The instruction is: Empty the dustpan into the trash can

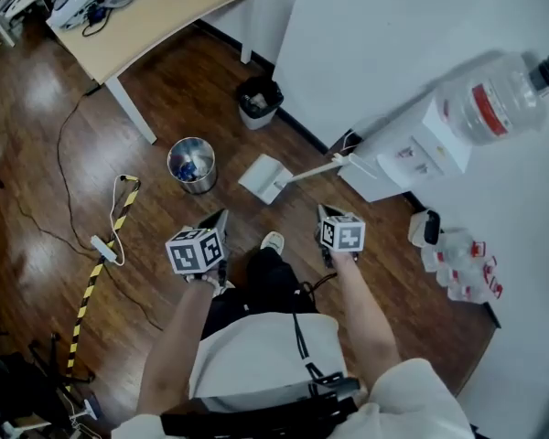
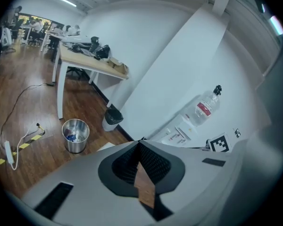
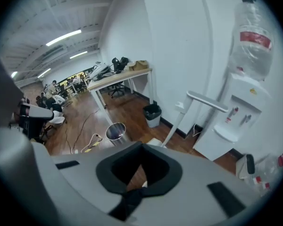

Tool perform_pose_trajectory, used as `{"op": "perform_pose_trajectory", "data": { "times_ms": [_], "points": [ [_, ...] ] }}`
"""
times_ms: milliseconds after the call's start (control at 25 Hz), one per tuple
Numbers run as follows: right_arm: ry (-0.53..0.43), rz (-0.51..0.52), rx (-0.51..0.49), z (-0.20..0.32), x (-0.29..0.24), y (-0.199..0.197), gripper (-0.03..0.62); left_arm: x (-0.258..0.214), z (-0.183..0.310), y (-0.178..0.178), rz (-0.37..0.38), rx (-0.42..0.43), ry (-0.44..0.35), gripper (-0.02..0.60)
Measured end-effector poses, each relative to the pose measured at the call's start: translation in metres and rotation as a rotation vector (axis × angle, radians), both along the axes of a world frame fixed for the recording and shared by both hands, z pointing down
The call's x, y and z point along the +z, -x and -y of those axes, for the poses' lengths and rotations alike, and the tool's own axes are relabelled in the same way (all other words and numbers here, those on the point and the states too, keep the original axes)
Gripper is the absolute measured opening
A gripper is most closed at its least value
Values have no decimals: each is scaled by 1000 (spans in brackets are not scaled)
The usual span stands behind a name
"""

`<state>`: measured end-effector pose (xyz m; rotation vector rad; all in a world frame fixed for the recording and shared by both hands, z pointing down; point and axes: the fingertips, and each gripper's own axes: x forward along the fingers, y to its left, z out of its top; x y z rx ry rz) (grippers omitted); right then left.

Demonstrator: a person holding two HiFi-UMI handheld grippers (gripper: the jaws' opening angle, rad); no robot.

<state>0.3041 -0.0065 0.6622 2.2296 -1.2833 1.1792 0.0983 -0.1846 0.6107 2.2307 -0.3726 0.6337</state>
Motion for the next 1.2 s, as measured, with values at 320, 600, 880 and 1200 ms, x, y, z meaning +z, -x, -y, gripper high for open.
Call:
{"op": "perform_pose_trajectory", "data": {
  "times_ms": [320, 600, 880, 1200],
  "points": [
    [-26, 17, -297, 45, -32, 65, 2, -8, -22, 57, -20, -195, -15, -11],
    [-90, 53, -480, 18, -43, 102, 2, -29, -70, 87, 3, -368, -93, -11],
    [-190, 104, -594, -74, -65, 100, 2, -57, -191, 80, -10, -466, -160, -11],
    [-322, 130, -674, -165, -129, 98, 2, -102, -310, 69, -22, -512, -223, -11]
  ]
}}
